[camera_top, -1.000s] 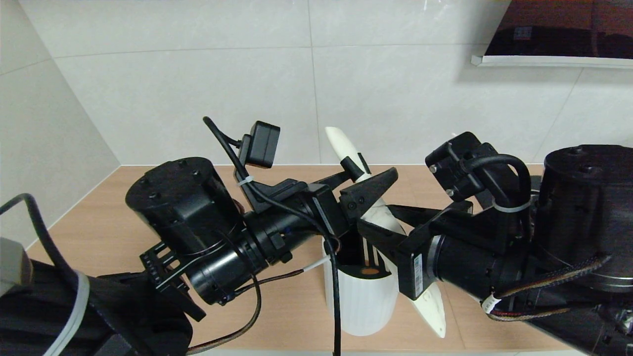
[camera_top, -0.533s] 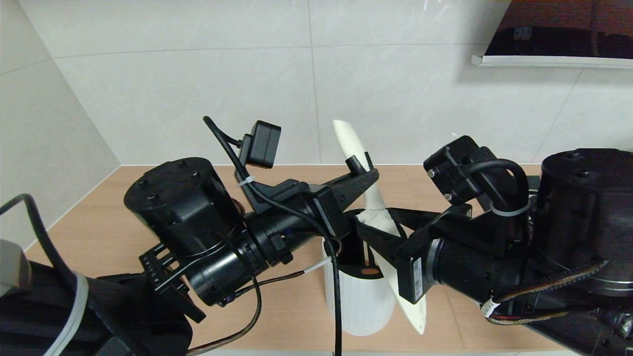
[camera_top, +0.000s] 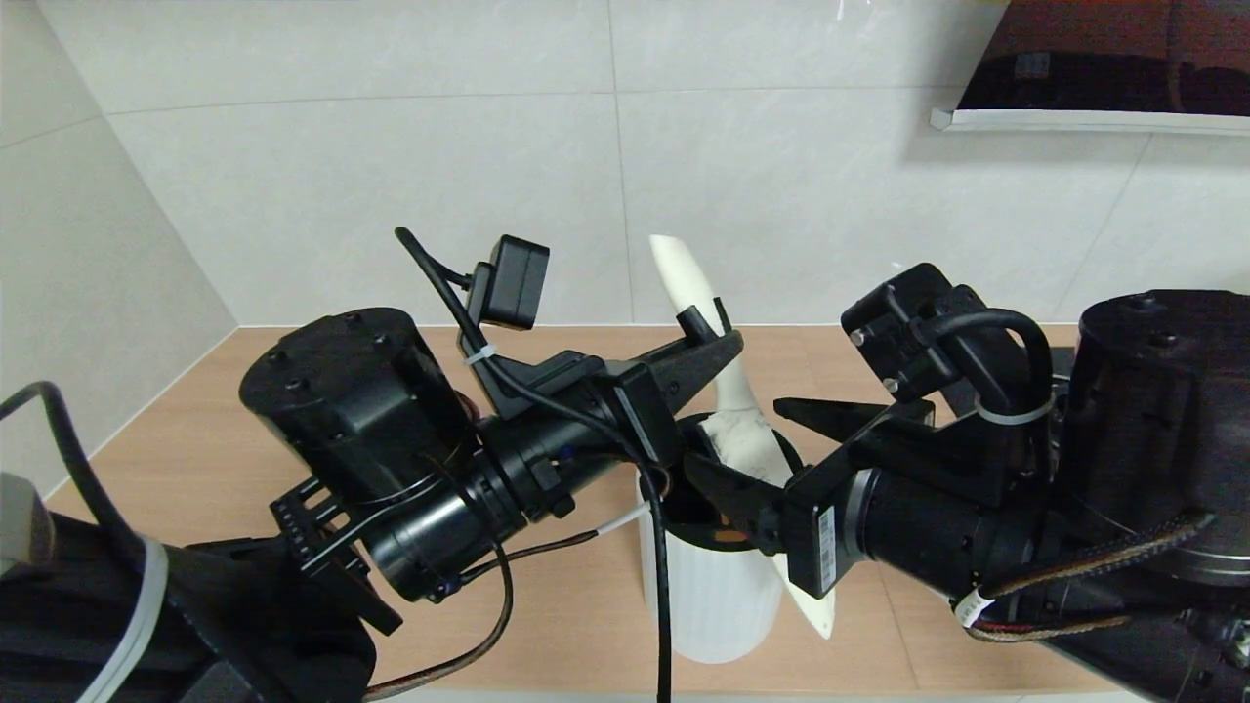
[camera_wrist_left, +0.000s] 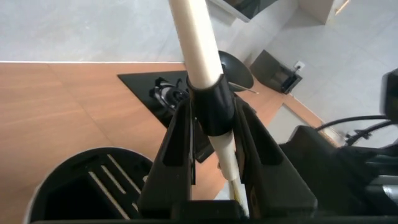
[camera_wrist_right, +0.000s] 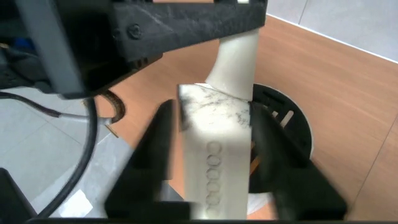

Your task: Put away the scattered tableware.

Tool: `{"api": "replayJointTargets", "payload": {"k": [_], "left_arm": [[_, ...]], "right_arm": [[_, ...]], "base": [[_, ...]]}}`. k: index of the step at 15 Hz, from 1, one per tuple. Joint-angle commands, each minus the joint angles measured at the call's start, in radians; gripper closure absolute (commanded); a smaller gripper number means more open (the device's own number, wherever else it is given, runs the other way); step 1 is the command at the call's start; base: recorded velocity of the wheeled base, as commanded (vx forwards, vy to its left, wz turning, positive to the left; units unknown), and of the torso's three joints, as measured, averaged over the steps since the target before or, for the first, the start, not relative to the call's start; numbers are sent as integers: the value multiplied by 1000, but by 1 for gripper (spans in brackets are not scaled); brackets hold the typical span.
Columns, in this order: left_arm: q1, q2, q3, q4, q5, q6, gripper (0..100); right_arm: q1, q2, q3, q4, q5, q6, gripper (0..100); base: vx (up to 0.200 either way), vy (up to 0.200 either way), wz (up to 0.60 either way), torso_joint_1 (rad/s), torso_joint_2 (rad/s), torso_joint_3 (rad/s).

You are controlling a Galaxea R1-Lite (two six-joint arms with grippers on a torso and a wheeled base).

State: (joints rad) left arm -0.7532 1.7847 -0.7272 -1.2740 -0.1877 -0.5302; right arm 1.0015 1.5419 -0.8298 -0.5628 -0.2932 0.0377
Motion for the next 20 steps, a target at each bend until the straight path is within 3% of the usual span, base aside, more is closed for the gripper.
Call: {"api": "replayJointTargets", "payload": {"k": [1, 3, 5, 7, 9, 12, 13, 14, 15, 16, 18, 20], "left_arm": [[0, -25, -3, -1, 8, -1, 100], [2, -88, -24, 32, 31, 1, 100], [32, -171, -46, 131, 39, 12, 100], [55, -215, -92, 199, 123, 59, 100], [55, -261, -127, 311, 234, 154, 100], [55, -344, -132, 401, 246, 273, 100], [54, -389, -146, 498, 251, 372, 100], [49, -418, -155, 602, 278, 424, 100], [34, -415, -167, 622, 317, 426, 100], [15, -390, -173, 607, 393, 403, 100], [-11, -349, -208, 562, 479, 397, 100], [-26, -323, -224, 515, 510, 403, 100]], "right_arm": [[0, -3, 1, -3, 0, 1, 0], [0, -55, 21, -45, -1, -5, 0], [-12, -117, 35, -55, -4, -10, 0], [-83, -163, 35, -52, -3, -13, 0], [-167, -189, 35, -51, 3, -13, 0], [-233, -198, 32, -49, 11, -13, 0], [-256, -195, 32, -49, 14, -12, 0], [-262, -195, 32, -49, 14, -12, 0], [-270, -195, 32, -49, 16, -12, 0], [-273, -194, 31, -49, 16, -12, 0], [-274, -189, 32, -49, 32, -12, 0], [-282, -174, 32, -49, 35, -12, 0]], "base": [[0, 0, 0, 0, 0, 0], [0, 0, 0, 0, 0, 0], [0, 0, 0, 0, 0, 0], [0, 0, 0, 0, 0, 0], [0, 0, 0, 0, 0, 0], [0, 0, 0, 0, 0, 0], [0, 0, 0, 0, 0, 0], [0, 0, 0, 0, 0, 0], [0, 0, 0, 0, 0, 0], [0, 0, 0, 0, 0, 0], [0, 0, 0, 0, 0, 0], [0, 0, 0, 0, 0, 0]]}}
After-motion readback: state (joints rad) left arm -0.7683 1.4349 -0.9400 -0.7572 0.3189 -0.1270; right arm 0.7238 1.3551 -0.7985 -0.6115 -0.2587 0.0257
